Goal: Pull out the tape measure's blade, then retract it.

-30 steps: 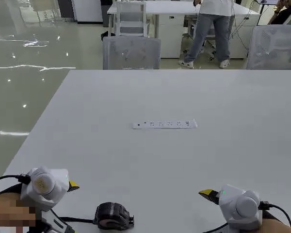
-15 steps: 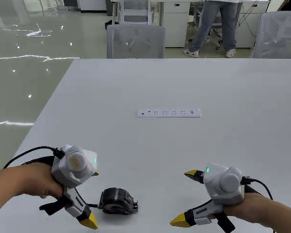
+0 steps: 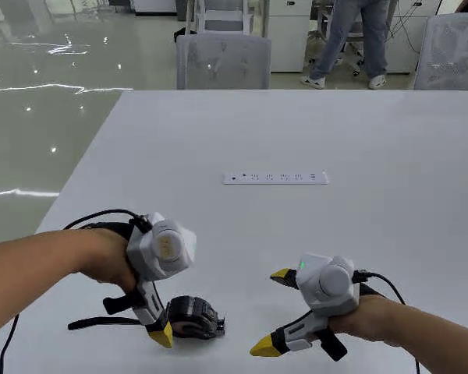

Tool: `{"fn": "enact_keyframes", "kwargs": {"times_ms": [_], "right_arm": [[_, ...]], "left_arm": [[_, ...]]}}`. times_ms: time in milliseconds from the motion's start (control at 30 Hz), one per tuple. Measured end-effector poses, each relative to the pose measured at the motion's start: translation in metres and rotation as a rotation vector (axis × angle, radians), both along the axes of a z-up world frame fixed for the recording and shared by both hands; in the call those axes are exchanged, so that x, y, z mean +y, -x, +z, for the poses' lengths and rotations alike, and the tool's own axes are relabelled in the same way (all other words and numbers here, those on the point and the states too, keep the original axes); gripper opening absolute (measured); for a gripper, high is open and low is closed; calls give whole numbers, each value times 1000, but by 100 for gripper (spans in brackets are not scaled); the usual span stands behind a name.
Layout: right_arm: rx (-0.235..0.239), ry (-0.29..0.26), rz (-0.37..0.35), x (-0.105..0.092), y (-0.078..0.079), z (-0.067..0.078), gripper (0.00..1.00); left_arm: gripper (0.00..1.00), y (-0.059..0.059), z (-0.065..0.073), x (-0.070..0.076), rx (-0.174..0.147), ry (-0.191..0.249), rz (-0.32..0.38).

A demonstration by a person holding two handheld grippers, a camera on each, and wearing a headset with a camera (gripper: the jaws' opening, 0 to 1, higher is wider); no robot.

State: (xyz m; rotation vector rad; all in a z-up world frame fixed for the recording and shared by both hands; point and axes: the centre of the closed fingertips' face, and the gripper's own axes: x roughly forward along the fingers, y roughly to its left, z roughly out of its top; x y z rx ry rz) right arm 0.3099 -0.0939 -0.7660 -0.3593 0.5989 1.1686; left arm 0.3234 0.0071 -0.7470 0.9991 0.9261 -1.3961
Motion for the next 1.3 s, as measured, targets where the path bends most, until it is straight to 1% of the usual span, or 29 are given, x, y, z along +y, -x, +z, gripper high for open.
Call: {"fn": "enact_keyframes", "kwargs": {"times_ms": [67,167,333,533,600,633,667,733,767,800,867,900,1000,1033,1067,1167,1300], "right_arm": [[1,4,15,5,0,-1,89],[-3,15,42,12,1,-3,88],[-9,22,81,24,1,-5,86],[-12,31,128,38,0,-8,79],[-10,37,136,42,-2,-12,77],[-8,39,134,43,-3,-14,75],[-7,39,133,43,-4,-15,73],[0,38,127,45,-6,-17,70],[2,38,125,46,-6,-18,69],[3,39,125,46,-6,-20,68],[9,48,125,47,-7,-24,68],[10,49,127,49,-7,-24,67],[10,51,132,53,-7,-25,66],[9,53,134,54,-7,-25,65],[9,58,138,54,-6,-26,65],[0,83,158,55,-3,-31,61],[-11,108,184,55,0,-36,56]], "left_arm": [[85,-3,-2,-2,5,-5,8],[84,-4,-6,-5,5,-8,1],[75,-4,-15,-9,7,-23,2],[70,3,-27,-10,30,-42,4],[68,4,-32,-9,34,-47,5],[66,5,-34,-9,34,-37,2],[61,5,-34,-10,34,-31,-1],[51,9,-36,-18,42,30,-40],[44,10,-37,-17,48,22,-32],[41,11,-39,-17,53,19,-25],[39,12,-42,-17,58,14,-22],[39,12,-45,-17,49,9,-28],[38,9,-52,-17,36,-1,-19],[36,7,-54,-17,19,0,-22],[35,7,-54,-17,16,8,-29],[35,6,-54,-17,15,7,-27],[35,7,-54,-17,4,-10,-31]]}}
